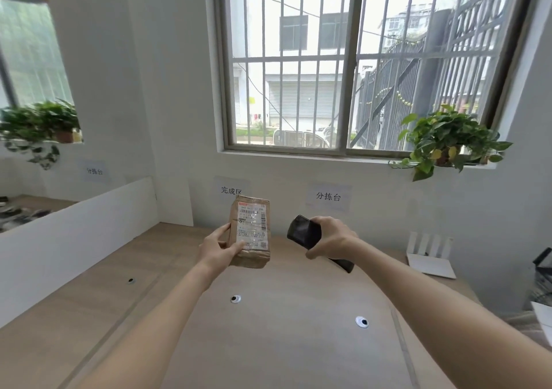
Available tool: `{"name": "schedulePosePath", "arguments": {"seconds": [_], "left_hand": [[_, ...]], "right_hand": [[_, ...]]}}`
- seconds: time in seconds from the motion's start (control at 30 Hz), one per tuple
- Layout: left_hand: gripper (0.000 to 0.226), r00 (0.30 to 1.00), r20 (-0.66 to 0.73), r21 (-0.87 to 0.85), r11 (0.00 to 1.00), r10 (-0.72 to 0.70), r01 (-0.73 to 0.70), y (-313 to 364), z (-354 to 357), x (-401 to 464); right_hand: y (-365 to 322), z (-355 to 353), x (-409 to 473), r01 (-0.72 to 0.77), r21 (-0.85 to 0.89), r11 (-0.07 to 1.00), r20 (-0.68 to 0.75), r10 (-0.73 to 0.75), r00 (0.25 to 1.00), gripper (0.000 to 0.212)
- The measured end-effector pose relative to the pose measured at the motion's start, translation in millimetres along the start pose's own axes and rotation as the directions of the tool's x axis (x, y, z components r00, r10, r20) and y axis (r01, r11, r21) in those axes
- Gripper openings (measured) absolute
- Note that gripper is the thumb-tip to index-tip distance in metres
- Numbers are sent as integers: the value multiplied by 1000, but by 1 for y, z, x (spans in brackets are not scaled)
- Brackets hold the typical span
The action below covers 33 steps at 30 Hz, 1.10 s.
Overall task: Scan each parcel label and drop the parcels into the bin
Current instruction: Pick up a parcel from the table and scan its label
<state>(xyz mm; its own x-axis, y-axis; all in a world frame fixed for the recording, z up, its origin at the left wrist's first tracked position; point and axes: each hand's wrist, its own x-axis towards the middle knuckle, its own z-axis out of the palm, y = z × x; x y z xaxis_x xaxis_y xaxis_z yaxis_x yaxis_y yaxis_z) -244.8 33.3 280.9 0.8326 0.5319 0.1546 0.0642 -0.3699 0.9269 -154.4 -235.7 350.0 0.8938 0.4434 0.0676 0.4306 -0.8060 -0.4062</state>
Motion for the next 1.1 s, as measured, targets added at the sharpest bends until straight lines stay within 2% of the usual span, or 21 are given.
{"name": "schedulePosePath", "arguments": {"seconds": [0.23, 0.33, 0.43, 0.5, 0.6, 0.7, 0.83, 0.97, 1.07, 1.1], "left_hand": [[66, 997, -61, -62, 997, -56, 53, -28, -35, -21], [65, 987, -118, -95, 991, -110, 100, -42, -63, -29], [81, 977, -157, -99, 987, -144, 130, -58, -101, -37], [90, 967, -203, -91, 986, -156, 140, -69, -130, -43], [80, 944, -276, -72, 984, -179, 166, -84, -180, -56], [87, 922, -336, -77, 981, -194, 178, -108, -237, -67], [65, 896, -374, -171, 968, -238, 186, -129, -319, -89], [53, 890, -399, -141, 974, -220, 177, -152, -405, -112], [58, 885, -418, -44, 977, -206, 207, -177, -469, -137], [69, 875, -438, -9, 974, -206, 225, -188, -489, -146]], "right_hand": [[-39, 49, 20, 118, 163, 980, 118, -138, 983, 49], [-71, 78, 28, 186, 243, 952, 163, -229, 960, 64], [-115, 106, 33, 249, 316, 916, 209, -323, 923, 73], [-149, 123, 36, 293, 348, 891, 240, -387, 890, 75], [-206, 150, 40, 352, 386, 853, 278, -471, 837, 70], [-270, 179, 38, 398, 419, 816, 302, -538, 787, 68], [-360, 219, 33, 448, 440, 778, 335, -605, 722, 66], [-453, 264, 20, 500, 456, 736, 361, -667, 652, 65], [-519, 298, 5, 516, 491, 702, 376, -705, 601, 63], [-540, 310, -1, 524, 499, 690, 387, -718, 579, 62]]}}
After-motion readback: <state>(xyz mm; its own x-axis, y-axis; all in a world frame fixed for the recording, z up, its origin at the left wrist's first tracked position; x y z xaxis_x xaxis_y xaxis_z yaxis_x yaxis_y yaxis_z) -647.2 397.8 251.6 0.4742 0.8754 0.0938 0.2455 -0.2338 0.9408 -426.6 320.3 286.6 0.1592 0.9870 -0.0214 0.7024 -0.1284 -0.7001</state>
